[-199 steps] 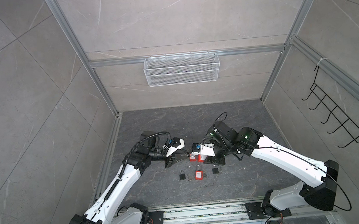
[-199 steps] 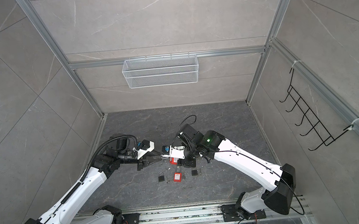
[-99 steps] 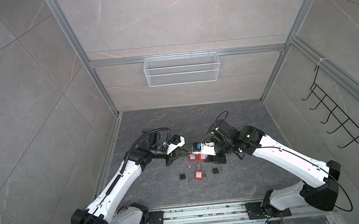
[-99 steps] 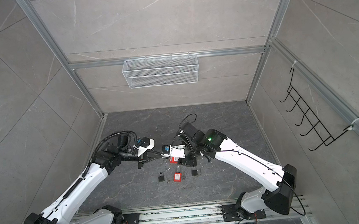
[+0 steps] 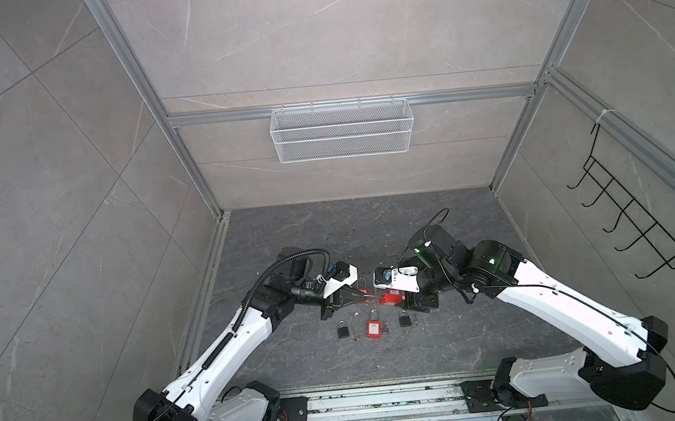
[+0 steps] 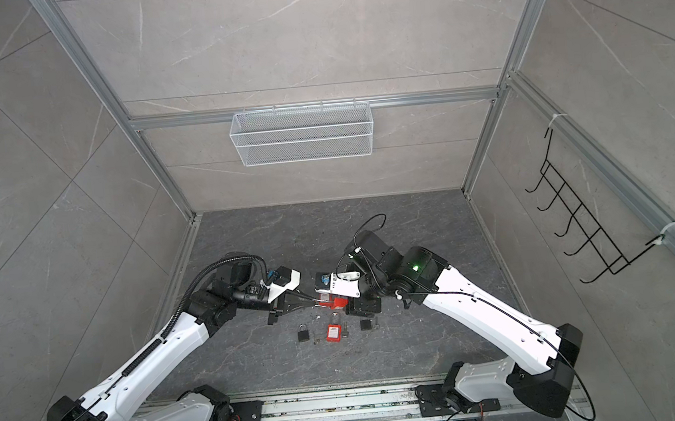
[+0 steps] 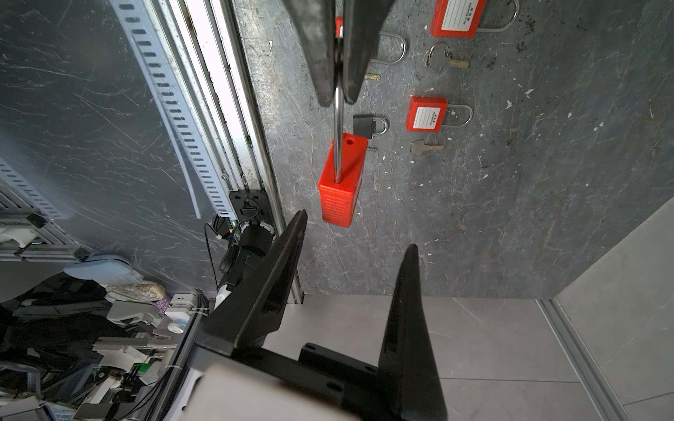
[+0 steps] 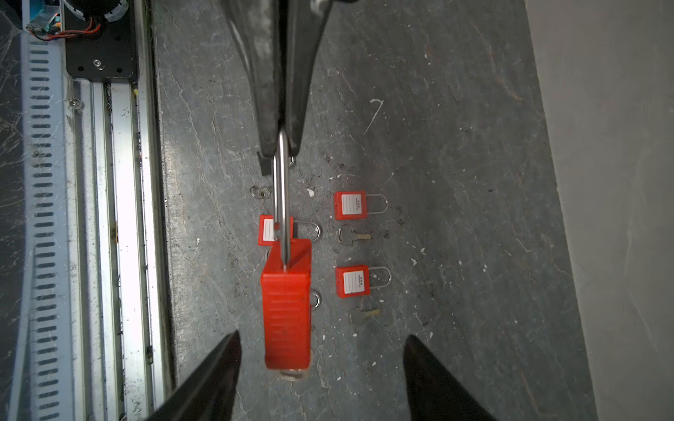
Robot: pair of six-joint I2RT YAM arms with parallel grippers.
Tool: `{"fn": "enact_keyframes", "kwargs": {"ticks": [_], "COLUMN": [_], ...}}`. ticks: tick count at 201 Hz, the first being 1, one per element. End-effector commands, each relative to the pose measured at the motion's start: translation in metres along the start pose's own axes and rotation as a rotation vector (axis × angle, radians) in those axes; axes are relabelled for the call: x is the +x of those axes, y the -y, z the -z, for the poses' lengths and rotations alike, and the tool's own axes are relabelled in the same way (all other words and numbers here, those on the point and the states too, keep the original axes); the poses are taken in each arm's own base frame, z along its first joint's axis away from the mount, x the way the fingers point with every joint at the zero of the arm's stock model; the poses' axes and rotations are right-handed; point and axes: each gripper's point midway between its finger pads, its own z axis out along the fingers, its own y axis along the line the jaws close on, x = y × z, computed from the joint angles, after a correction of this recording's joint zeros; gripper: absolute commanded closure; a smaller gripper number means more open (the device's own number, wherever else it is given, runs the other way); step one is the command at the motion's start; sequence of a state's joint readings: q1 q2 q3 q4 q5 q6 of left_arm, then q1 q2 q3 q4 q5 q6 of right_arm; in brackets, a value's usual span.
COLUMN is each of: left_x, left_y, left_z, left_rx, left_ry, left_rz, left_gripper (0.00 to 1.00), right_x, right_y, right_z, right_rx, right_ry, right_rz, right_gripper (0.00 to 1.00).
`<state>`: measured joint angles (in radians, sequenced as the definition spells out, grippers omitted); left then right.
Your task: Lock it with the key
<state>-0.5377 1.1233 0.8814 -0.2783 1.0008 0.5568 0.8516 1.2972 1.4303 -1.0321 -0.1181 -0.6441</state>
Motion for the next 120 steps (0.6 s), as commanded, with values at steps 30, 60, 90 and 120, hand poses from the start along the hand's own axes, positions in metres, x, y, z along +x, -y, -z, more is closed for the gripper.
{"fn": "enact_keyframes", "kwargs": {"ticks": [30, 60, 90, 120], "left_x": [-0.026, -0.028, -0.030, -0.031], "left_y": [0.009, 0.011, 0.012, 0.014], "left_z": [0.002, 0.002, 0.002, 0.002], "left_rx": [0.005, 0.001, 0.004, 0.008], "left_ry": [0.075, 0.090, 0.097, 0.110], "left_rz": [-0.093, -0.100, -0.100, -0.094], "left_gripper": [1.00, 1.00, 1.00, 1.00], "right_x": [0.003, 0.005, 0.004, 0.000], "right_y": [-0.023, -0.028, -0.026, -0.024], "right_z": [-0.002, -0.007, -0.006, -0.003], "right_rx": [-0.156, -0.200, -0.209, -0.217], "right_ry": [-0.009, -0.025, -0.028, -0.027], "right_rz": [-0.054, -0.080, -0.088, -0.084], "right_gripper": [0.40, 0.53, 0.68, 0.75]}}
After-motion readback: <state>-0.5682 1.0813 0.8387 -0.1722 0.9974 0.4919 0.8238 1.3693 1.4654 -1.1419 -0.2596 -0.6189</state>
